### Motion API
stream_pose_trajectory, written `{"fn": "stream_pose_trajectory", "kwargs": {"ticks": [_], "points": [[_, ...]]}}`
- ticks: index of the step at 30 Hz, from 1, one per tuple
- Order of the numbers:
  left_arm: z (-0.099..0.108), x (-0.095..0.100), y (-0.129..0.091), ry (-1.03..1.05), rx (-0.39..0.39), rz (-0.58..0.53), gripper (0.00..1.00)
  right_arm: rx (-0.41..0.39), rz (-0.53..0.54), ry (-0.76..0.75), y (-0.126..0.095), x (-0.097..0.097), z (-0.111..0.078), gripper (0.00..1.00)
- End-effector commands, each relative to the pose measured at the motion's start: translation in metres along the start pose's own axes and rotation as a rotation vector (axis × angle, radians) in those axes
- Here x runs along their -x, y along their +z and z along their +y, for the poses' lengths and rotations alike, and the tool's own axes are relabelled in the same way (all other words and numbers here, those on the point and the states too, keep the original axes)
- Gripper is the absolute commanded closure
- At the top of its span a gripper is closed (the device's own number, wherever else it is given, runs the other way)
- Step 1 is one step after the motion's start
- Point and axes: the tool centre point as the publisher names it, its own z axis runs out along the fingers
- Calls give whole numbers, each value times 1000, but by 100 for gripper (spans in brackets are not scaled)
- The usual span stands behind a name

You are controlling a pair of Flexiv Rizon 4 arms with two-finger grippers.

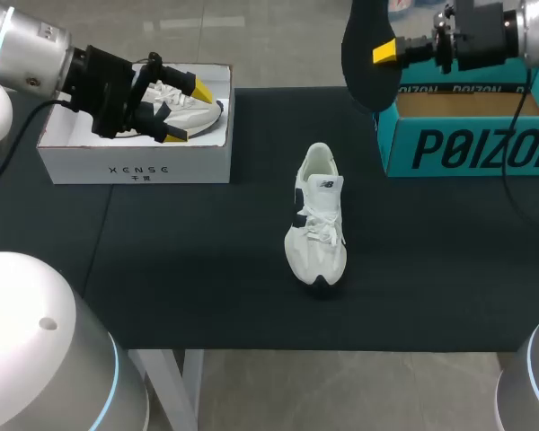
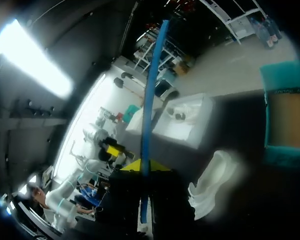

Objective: Take the shoe out of the shoebox, open the shoe tongue, remove and reinsert the insole, then place the shoe into the shoebox

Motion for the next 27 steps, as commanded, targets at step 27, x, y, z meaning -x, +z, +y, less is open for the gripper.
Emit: {"fn": "stream_pose_trajectory", "kwargs": {"ticks": [27], "points": [[-1, 0, 0, 0, 3, 3, 0, 1, -214, -121, 70, 37, -13, 100]]}}
